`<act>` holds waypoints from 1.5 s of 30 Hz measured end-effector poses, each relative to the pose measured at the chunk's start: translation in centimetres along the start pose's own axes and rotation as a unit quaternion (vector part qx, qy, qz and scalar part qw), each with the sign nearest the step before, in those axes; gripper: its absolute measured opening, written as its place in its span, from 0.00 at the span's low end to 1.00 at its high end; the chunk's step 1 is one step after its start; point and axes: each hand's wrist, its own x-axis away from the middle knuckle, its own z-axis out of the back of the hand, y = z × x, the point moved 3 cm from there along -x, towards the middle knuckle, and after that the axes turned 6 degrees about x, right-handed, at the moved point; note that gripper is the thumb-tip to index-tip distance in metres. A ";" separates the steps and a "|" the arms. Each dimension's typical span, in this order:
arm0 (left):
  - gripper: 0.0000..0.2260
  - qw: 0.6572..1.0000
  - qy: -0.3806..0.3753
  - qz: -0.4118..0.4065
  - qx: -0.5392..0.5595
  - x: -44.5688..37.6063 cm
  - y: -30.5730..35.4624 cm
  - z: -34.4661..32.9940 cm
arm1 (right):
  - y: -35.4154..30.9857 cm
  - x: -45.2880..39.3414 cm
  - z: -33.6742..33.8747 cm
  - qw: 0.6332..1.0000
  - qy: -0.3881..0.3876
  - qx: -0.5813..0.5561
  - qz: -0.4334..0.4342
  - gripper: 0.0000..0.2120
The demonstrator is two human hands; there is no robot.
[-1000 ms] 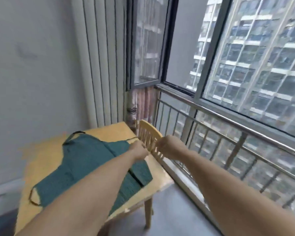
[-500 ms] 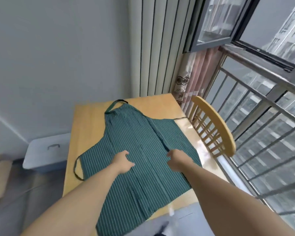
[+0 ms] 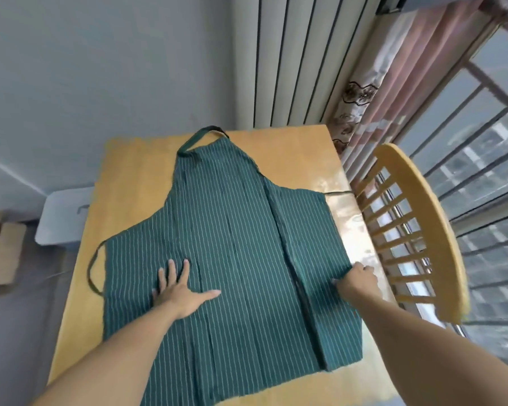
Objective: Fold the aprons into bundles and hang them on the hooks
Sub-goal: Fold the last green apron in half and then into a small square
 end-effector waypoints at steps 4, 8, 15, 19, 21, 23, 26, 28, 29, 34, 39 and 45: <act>0.60 1.000 -0.009 -0.010 -0.009 -2.9 1.6 3.3 | 0.5 -3.1 -0.7 0.998 -0.063 -0.028 0.000 0.24; 0.59 0.999 -0.010 -0.026 -0.026 -4.3 2.2 4.8 | 0.6 -4.1 -1.9 0.988 -0.114 -0.081 0.066 0.20; 0.52 0.995 0.023 -0.094 -0.034 -3.5 0.4 3.9 | 4.9 0.6 -5.1 0.946 -0.257 -0.193 -0.026 0.23; 0.40 0.989 0.126 -0.041 0.059 -3.4 -3.9 6.2 | 7.1 2.4 -2.2 0.981 -0.081 -0.169 -0.054 0.18; 0.37 0.987 0.138 0.022 0.078 -4.6 -7.8 7.6 | 7.2 3.8 0.2 0.985 -0.020 -0.159 -0.062 0.18; 0.38 0.991 0.112 0.055 0.056 -5.8 -11.5 8.4 | 6.5 5.4 2.0 0.983 0.009 -0.169 -0.066 0.19; 0.40 0.987 0.122 0.085 0.055 -6.6 -15.9 9.8 | 4.8 7.0 3.6 0.986 0.029 -0.158 -0.049 0.19; 0.39 0.990 0.114 0.087 0.010 -7.2 -18.7 11.2 | 3.1 8.4 4.5 0.984 0.046 -0.167 -0.048 0.18; 0.38 0.991 0.112 0.073 -0.004 -7.7 -19.6 11.9 | 2.3 9.1 5.2 0.982 0.051 -0.178 -0.043 0.17; 0.25 0.978 0.200 -0.025 0.051 -6.8 -18.6 14.6 | -5.1 14.9 7.1 0.964 0.114 -0.240 0.030 0.15; 0.19 0.963 0.161 0.019 0.217 -8.1 -16.0 14.7 | -16.3 19.0 1.7 0.944 0.067 -0.251 0.203 0.15; 0.07 0.969 0.160 0.052 0.179 -10.0 -16.0 15.1 | -25.9 25.2 -7.8 0.921 -0.092 -0.165 0.340 0.25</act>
